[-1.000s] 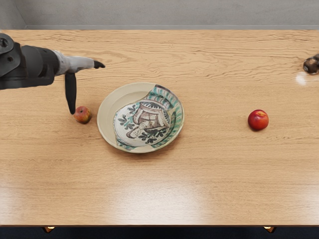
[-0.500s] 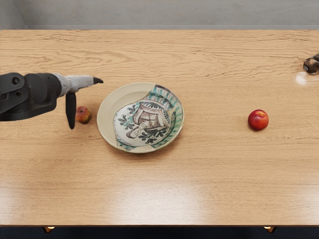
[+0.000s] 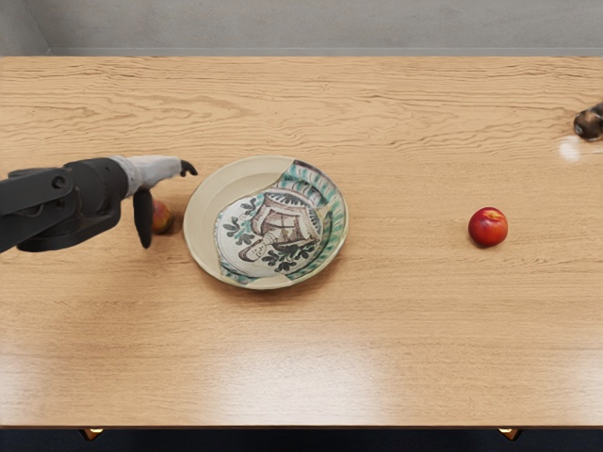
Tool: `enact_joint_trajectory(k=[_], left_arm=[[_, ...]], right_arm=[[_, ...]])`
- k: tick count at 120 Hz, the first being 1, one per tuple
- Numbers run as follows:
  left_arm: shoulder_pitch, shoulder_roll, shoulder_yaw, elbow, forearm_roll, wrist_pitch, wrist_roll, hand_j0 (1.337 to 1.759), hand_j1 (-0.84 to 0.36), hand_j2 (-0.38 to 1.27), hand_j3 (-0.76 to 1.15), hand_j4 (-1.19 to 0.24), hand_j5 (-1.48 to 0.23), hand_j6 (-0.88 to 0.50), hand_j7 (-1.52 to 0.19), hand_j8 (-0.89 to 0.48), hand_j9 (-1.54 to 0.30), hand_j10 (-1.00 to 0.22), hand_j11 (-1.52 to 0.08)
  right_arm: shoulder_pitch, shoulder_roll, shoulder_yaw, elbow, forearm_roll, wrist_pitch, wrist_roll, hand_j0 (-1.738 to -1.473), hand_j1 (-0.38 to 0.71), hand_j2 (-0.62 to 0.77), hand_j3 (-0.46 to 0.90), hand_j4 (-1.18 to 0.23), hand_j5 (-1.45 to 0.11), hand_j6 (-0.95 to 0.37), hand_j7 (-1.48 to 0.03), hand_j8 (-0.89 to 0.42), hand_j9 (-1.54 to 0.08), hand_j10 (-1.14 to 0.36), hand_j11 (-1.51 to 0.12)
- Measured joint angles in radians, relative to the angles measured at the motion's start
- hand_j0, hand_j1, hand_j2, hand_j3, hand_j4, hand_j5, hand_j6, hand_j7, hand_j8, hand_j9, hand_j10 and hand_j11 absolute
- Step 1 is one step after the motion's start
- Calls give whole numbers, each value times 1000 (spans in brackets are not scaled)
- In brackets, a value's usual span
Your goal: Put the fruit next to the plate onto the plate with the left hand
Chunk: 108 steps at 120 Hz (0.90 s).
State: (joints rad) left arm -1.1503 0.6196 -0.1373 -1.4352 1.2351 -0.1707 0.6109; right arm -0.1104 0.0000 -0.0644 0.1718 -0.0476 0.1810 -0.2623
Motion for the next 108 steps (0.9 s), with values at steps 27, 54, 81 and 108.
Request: enact_joint_trajectory(k=[27,54,81,108], left_arm=[[21,1,1,18,32,43,0,1658,94,46,0,-219,-279,-220,-279,-220,-279,-218,-278],[46,-20,19,49,54,80,0,1658,78,49,0,-233,-297,-234,-297,-234,-297,-232,-296],[68,-42,22,64,67,103,0,1658,73,49,0,-236,-302,-238,-302,-237,-302,-236,-302],[73,-42,21,68,80,125,0,1658,82,48,0,-230,-293,-231,-293,-231,-293,-229,-292]], right_arm=[[0,0,0,0,0,0,0,-1658,-349,0,0,0,0,0,0,0,0,0,0],[0,0,0,0,0,0,0,-1658,-349,0,0,0,0,0,0,0,0,0,0],[0,0,0,0,0,0,0,-1658,-349,0,0,0,0,0,0,0,0,0,0],[0,0,0,0,0,0,0,-1658,-349,0,0,0,0,0,0,0,0,0,0]])
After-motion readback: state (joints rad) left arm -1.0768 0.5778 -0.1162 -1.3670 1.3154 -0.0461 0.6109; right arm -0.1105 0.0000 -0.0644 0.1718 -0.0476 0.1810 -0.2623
